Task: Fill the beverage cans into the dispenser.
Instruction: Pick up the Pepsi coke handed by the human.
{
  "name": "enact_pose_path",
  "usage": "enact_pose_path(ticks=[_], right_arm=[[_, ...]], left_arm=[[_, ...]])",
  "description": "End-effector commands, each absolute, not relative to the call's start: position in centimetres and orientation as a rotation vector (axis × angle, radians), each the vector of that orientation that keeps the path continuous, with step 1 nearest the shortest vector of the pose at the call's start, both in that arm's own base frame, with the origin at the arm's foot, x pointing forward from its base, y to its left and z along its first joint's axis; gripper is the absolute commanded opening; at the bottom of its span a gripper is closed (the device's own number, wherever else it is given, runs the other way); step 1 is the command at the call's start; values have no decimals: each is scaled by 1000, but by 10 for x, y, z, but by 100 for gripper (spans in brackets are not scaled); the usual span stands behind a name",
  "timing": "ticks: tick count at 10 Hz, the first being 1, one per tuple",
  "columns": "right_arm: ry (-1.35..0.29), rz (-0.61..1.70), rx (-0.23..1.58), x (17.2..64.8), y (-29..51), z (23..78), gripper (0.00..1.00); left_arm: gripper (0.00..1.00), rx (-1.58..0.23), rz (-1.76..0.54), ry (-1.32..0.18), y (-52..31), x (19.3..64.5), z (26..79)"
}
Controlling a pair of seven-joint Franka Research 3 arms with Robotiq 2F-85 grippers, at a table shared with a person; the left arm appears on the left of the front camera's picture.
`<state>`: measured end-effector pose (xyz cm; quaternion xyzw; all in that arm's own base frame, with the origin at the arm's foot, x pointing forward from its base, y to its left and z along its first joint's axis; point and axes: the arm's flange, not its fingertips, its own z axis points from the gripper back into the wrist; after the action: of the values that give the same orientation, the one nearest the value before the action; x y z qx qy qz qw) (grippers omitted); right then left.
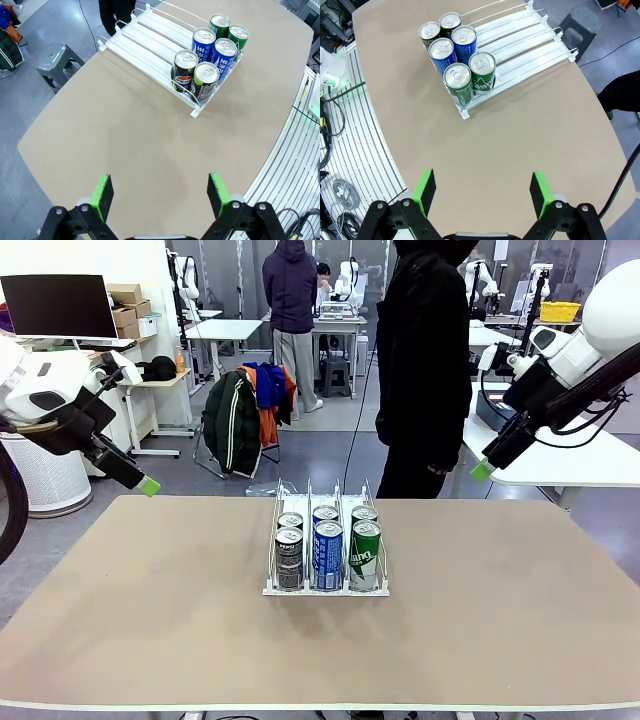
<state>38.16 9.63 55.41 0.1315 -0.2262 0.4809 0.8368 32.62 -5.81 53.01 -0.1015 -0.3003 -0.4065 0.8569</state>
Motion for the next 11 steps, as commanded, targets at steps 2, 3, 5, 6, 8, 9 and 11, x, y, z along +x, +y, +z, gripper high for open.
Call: enact_pose_path(ticks=[2,3,5,6,8,9,11], right_arm=[[-481,1027,287,382,94,554,100],[-479,1018,278,382,96,554,100],[-537,1071,280,394,89,590,100],[-565,1061,269,398,84,607,100],[-622,1079,319,403,70,646,100],[-652,1071,325,404,64,665,100],[-706,1036,320,406,51,699,100]], left_arm=[[100,-214,-853,-631,-58,326,530],[100,-213,-854,-631,-58,326,530],[100,-85,-805,-640,-57,332,581],[100,-75,-712,-658,-54,340,597],[100,-116,-705,-714,-41,341,635],[100,-102,-692,-758,-37,336,653],[100,-82,-685,-842,-33,325,683]])
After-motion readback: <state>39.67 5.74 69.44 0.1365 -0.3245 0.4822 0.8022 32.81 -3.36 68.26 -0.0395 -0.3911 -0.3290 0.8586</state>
